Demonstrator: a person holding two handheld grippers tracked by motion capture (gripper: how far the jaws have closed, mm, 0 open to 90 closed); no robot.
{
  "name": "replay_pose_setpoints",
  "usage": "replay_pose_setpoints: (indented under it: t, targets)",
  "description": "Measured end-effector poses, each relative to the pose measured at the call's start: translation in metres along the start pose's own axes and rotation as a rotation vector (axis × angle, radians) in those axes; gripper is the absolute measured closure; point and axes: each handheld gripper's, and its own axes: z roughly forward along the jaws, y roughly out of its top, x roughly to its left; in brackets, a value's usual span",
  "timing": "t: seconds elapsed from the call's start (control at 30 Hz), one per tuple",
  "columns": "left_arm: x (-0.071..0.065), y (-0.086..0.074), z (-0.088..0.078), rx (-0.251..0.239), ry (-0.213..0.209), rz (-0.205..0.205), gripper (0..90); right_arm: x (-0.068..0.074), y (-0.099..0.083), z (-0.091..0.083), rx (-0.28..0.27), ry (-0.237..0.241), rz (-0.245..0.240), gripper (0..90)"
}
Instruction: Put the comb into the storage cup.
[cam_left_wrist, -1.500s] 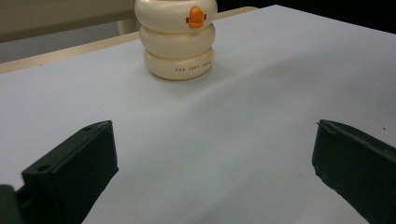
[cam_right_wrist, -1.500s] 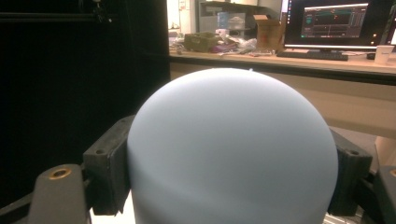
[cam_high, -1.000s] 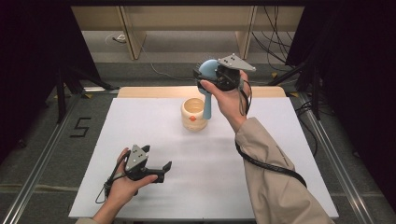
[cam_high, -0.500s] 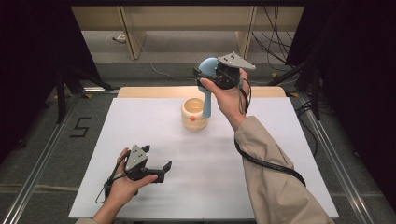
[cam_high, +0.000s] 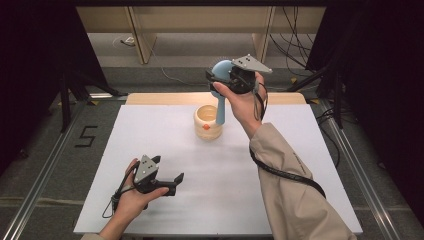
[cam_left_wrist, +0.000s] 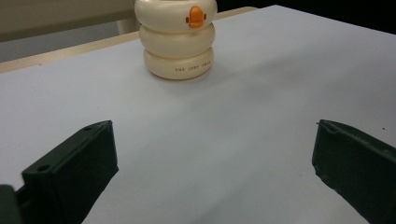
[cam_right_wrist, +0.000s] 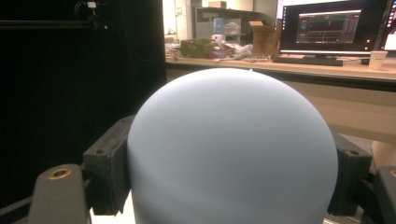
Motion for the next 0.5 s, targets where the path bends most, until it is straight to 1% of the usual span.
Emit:
replay_pose_setpoints:
  t: [0.5]
  targets:
    - [0.0002, -0.0003, 0.0001, 0.000, 0.000, -0.002, 0.0, -0.0005, 0.0010, 0.0030, -0.008, -0.005, -0.002, 21.4]
